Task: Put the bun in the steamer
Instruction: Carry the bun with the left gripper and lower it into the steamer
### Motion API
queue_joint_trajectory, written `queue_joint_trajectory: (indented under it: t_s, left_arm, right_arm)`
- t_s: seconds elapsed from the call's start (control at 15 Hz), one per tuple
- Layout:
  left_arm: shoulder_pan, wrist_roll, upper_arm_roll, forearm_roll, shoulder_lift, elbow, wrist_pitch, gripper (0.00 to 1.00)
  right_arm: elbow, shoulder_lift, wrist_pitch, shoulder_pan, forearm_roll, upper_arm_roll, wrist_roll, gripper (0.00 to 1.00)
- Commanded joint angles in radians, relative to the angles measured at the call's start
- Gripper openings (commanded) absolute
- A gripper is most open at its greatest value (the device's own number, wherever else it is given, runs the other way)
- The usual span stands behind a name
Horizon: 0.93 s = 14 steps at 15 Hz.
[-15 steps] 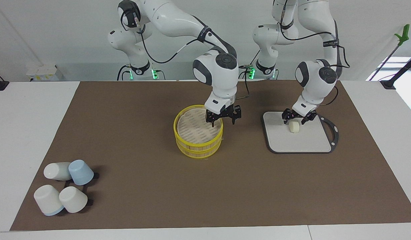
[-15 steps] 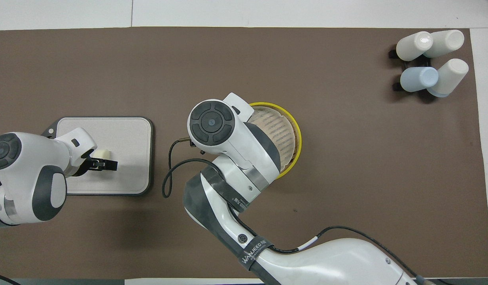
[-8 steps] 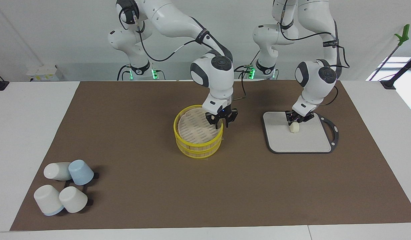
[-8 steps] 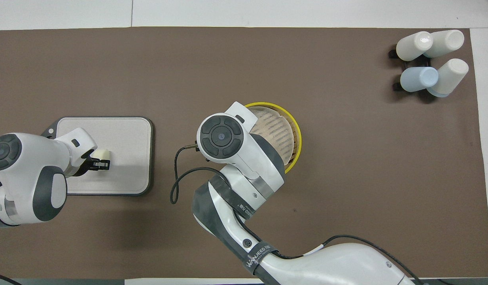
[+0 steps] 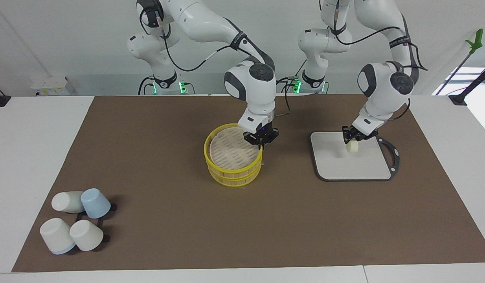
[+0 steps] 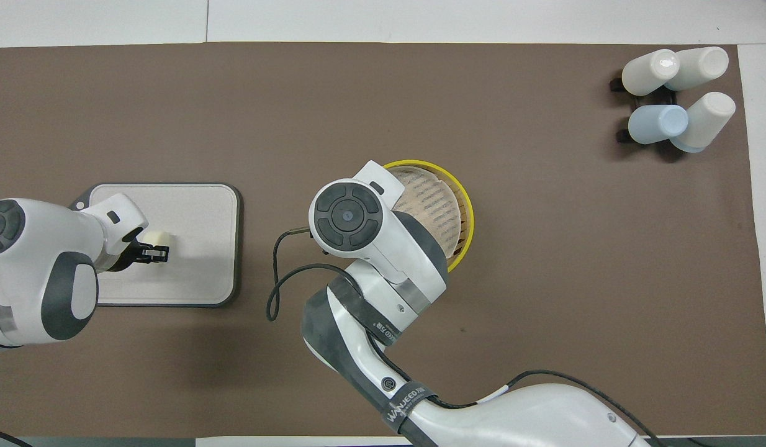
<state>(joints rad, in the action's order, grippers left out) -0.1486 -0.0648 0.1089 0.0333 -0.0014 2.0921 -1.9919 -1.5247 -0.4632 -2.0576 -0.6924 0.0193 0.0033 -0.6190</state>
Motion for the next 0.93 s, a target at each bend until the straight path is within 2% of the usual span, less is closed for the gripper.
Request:
queue_joint_trajectory:
  t_s: [0.0,0.13,0.27,0.4,0.47,0.6,0.73,0.87]
  left_arm:
    - [-0.052,0.130,0.006,0.019,0.009,-0.225,0.233,0.34]
    - [-0.078,0.205,0.002,0.043,0.009,-0.329,0.332,0.35]
    - [-0.124,0.374,-0.034,0.051,0.014,-0.363,0.320,0.35]
    - [-0.237,0.579,-0.058,0.053,0.015,-0.342,0.221,0.34]
    - [-0.311,0.700,-0.058,0.053,0.039,-0.336,0.156,0.35]
    - [-0.449,0.908,-0.058,0.051,0.142,-0.339,-0.005,0.35]
    - [-0.544,1.000,-0.058,0.051,0.239,-0.327,-0.147,0.34]
    - [-0.601,1.027,-0.058,0.053,0.262,-0.241,-0.278,0.34]
  right_arm:
    - [0.162,0.014,0.251,0.091,0.014,-0.002,0.159,0.00]
    - [0.156,0.061,0.359,0.212,0.010,-0.003,0.356,0.00]
    - [0.153,0.081,0.451,0.308,0.007,-0.003,0.561,0.00]
    - [0.152,0.090,0.525,0.381,0.020,-0.005,0.697,0.00]
    - [0.152,0.093,0.557,0.396,0.030,-0.005,0.728,0.00]
    - [0.147,0.095,0.577,0.438,0.048,-0.005,0.787,0.00]
    - [0.130,0.098,0.567,0.470,0.048,-0.005,0.846,0.00]
    - [0.092,0.113,0.547,0.493,0.048,-0.005,0.872,0.00]
